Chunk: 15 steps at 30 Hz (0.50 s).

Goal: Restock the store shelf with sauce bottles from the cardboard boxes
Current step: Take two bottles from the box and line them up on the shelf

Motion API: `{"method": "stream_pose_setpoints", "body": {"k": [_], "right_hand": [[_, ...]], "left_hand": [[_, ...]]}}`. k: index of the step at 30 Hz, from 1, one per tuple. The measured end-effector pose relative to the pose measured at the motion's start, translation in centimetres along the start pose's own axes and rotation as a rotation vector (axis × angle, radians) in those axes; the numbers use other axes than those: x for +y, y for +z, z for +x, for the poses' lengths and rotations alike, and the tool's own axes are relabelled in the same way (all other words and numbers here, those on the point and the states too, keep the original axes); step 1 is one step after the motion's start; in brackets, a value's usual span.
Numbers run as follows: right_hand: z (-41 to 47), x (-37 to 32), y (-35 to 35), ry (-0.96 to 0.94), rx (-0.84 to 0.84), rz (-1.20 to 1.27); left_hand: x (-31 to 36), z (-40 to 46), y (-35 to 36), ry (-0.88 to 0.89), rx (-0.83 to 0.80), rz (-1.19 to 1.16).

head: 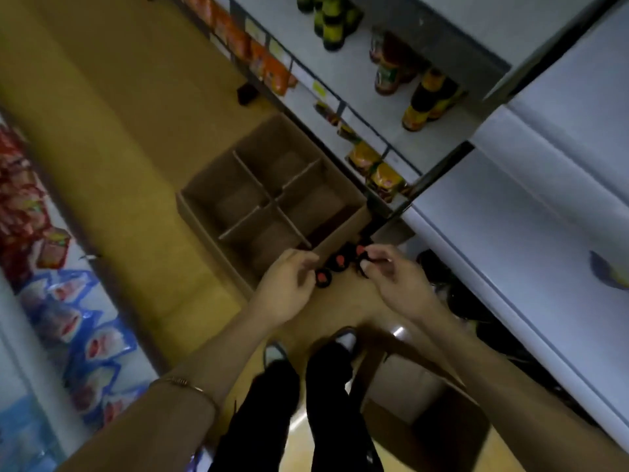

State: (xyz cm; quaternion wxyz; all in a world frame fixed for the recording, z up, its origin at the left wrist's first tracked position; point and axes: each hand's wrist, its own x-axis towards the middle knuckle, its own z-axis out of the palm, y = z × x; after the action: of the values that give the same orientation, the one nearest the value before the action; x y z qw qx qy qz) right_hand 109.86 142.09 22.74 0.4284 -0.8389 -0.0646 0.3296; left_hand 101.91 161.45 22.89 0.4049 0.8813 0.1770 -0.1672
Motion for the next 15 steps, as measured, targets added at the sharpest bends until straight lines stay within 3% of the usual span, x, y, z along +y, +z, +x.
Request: {"method": "stream_pose_setpoints", "body": {"k": [6, 11, 15], "right_hand": [[8.0, 5.8, 5.3, 0.003, 0.049, -0.028], [15.3, 13.0, 10.1, -0.082, -0.121, -0.276], [21.4, 18.1, 13.9, 0.009, -0.115, -0.311]], "left_hand": [[-6.4, 9.1, 5.1, 0.061, -0.056, 0.027], [-13.6, 15.3, 10.8, 0.175, -0.112, 0.076], [-18.9, 19.6, 15.7, 0.164, -0.184, 0.085]]}}
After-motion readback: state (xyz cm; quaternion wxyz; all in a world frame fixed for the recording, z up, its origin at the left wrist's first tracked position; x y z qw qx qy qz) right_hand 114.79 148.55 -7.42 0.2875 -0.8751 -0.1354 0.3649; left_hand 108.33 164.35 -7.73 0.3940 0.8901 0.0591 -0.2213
